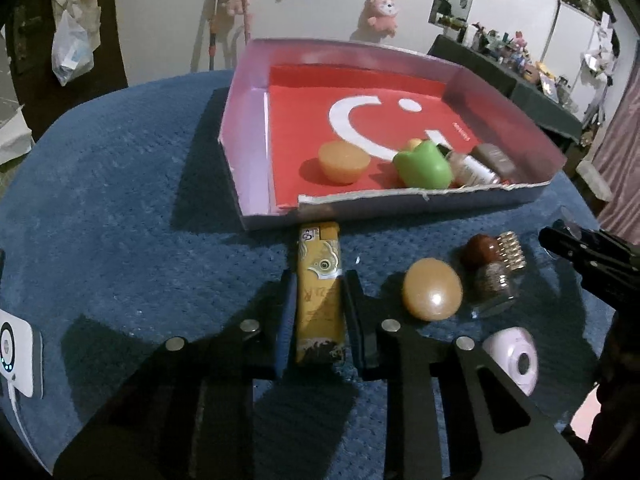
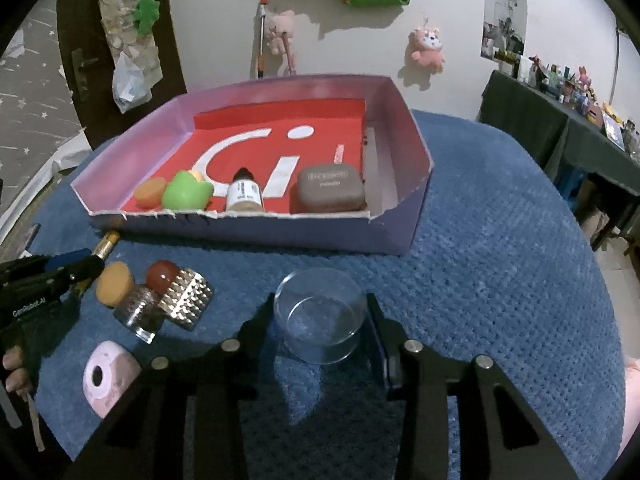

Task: Organize rigid objects
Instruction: 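Grasp the yellow lighter with the left tool while the right tool grasps the clear cup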

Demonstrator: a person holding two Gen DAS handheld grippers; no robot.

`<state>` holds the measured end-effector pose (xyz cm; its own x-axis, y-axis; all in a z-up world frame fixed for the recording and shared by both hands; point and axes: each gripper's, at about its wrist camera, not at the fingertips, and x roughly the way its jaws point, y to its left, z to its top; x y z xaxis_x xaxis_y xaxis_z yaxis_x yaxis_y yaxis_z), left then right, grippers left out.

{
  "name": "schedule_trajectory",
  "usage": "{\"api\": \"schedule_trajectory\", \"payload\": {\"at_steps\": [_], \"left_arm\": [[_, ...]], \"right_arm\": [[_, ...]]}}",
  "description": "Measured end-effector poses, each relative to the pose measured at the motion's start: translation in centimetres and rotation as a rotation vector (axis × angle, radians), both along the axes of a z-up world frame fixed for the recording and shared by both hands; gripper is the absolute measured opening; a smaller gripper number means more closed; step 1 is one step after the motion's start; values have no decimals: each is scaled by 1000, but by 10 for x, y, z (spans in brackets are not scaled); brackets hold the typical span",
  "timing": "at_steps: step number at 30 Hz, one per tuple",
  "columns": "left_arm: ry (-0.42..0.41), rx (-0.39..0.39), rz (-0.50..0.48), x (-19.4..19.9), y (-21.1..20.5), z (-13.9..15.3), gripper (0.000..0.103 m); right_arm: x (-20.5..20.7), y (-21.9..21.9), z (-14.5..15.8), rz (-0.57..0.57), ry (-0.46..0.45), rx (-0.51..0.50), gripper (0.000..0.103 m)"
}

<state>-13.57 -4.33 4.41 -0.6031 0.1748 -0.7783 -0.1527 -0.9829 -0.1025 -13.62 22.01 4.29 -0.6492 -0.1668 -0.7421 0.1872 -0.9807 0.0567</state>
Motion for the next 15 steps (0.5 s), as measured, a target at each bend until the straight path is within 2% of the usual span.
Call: {"api": "schedule_trajectory", "payload": {"at_steps": [8,15], "left_arm": [[70,17,-30,13,5,26,22],[89,17,-35,18,6,32,22]], "right_arm": [[11,0,32,18,82,-12,42],[17,-4,37,29,96,-17,42]]}}
